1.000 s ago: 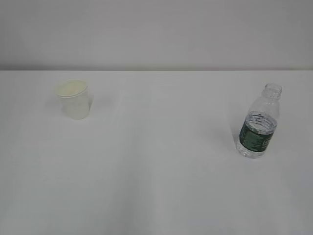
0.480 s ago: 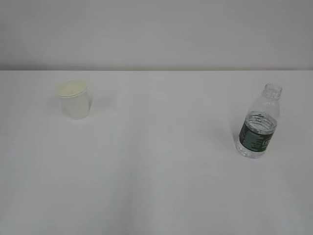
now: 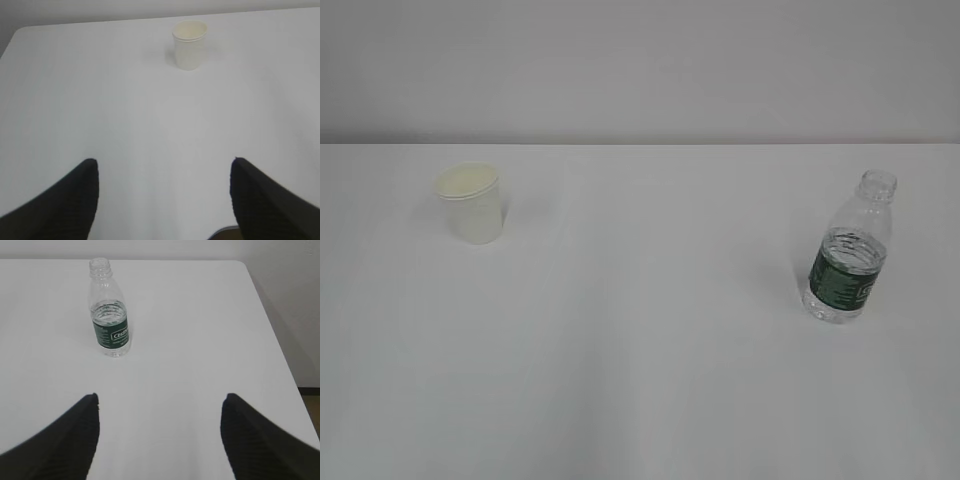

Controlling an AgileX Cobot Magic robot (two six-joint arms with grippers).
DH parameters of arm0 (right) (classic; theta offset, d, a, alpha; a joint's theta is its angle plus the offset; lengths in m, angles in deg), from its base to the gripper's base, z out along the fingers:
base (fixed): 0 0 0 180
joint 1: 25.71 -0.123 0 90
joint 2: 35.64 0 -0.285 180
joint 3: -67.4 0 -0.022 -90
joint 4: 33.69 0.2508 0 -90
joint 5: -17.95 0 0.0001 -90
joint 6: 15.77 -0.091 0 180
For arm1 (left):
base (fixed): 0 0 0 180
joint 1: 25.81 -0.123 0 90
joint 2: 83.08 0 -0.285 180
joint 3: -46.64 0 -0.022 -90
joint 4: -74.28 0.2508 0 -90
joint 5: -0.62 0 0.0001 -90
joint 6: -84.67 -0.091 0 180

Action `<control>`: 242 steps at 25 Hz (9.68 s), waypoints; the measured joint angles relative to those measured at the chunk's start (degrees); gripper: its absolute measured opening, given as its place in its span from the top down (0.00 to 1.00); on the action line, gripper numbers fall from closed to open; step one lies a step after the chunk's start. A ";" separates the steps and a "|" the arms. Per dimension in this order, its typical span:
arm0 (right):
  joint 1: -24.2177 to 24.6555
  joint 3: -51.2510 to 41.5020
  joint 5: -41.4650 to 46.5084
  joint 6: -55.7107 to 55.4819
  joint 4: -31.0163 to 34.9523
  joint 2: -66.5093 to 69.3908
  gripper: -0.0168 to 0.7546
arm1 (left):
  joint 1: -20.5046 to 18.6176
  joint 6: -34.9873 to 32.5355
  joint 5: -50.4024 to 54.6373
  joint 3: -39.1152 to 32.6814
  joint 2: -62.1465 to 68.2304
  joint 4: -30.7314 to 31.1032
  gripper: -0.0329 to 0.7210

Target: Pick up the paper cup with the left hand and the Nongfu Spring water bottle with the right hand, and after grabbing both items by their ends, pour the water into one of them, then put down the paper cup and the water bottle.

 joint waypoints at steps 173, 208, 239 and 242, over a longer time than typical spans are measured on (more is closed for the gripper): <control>0.00 -30.76 -128.66 -5.40 -11.95 93.64 0.27 | 11.08 9.46 -127.99 -30.83 95.11 8.40 0.29; 0.00 -19.69 -128.79 0.11 -11.92 105.29 0.19 | 11.08 9.46 -128.10 -23.10 95.38 7.15 0.25; 0.00 -6.00 -128.92 0.19 -10.38 118.44 0.19 | 11.08 9.46 -128.10 -23.10 95.50 7.27 0.25; 0.00 -4.60 -128.92 0.19 -10.48 119.95 0.19 | 11.08 9.46 -128.10 -23.10 95.50 7.27 0.25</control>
